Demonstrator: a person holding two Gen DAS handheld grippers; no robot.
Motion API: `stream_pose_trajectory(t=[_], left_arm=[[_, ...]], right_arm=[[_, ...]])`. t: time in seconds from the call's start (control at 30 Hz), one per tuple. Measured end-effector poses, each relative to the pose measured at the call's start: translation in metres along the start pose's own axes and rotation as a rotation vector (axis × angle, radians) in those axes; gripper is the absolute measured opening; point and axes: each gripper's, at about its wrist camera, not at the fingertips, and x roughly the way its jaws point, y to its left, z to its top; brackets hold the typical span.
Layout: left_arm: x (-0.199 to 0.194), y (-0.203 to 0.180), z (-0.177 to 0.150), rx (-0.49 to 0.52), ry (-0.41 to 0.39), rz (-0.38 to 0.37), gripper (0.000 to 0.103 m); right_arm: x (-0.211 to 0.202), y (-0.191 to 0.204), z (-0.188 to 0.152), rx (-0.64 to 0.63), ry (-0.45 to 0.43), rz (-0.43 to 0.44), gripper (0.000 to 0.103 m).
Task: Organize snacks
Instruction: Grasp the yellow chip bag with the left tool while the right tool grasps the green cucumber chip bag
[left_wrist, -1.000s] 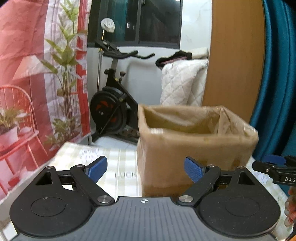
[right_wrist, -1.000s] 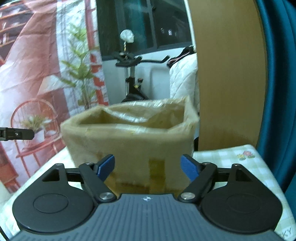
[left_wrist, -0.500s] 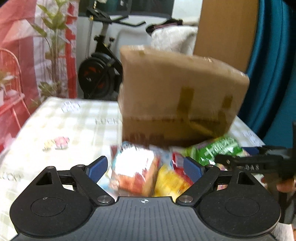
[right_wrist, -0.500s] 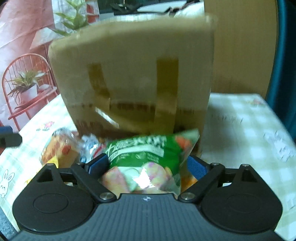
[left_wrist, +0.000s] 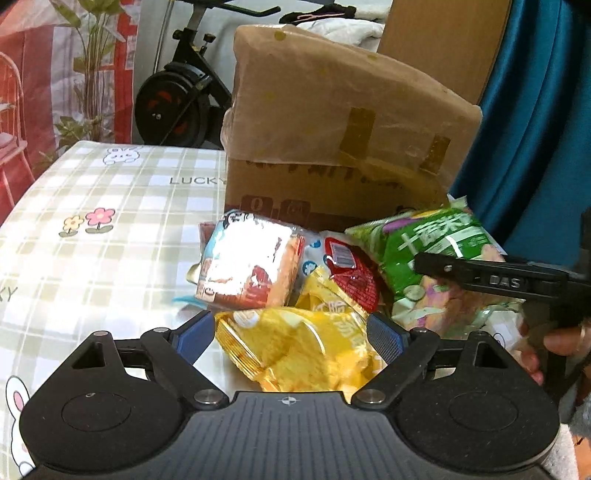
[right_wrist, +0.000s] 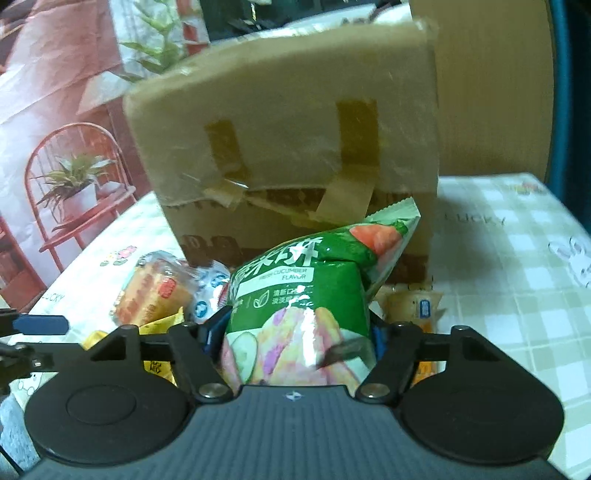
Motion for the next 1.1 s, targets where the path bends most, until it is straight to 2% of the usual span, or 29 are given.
stream_pose_trajectory(t=[0.1,0.27,0.43,0.6,0.63,0.73,0.77,0.97,1.1], left_arm=[[0.002,0.003,-0.005,-0.034,0.020,0.005,0.091],[0.006,0.019,-0.016,-0.195,0.051,-0.043,0.094],[0.015,0.021,-0.018,-0.238,0.069,-0.071,0.095],[0.035,0.021,-0.017,-0.322,0.110,-0.127,0.094],[0.038,0.019,-0.018,-0.319,0.119,-0.135,0.093],[0.040,0.013,-0.018,-0.296,0.108,-0.154,0.078],[0.040,0.011,-0.018,-0.284,0.107,-0.145,0.075],[0.005,0.001,-0.016,-0.190,0.012,-0.074,0.072],[-0.023,-0.001,-0.012,-0.159,-0.066,-0.053,0.072]], right_arm=[[-0.013,0.005,-0.006,-0.008,-0.034,-0.024,0.071],[-0.019,0.009,-0.016,-0.008,-0.033,-0.038,0.071],[-0.019,0.024,-0.024,-0.080,-0.017,-0.030,0.071],[-0.017,0.029,-0.027,-0.093,-0.008,-0.022,0.071],[-0.017,0.030,-0.028,-0.094,-0.007,-0.022,0.071],[-0.018,0.030,-0.029,-0.095,-0.006,-0.024,0.071],[-0.019,0.030,-0.029,-0.095,-0.006,-0.026,0.071],[-0.030,0.024,-0.029,-0.074,-0.027,-0.041,0.071],[-0.044,0.019,-0.027,-0.062,-0.059,-0.048,0.071]])
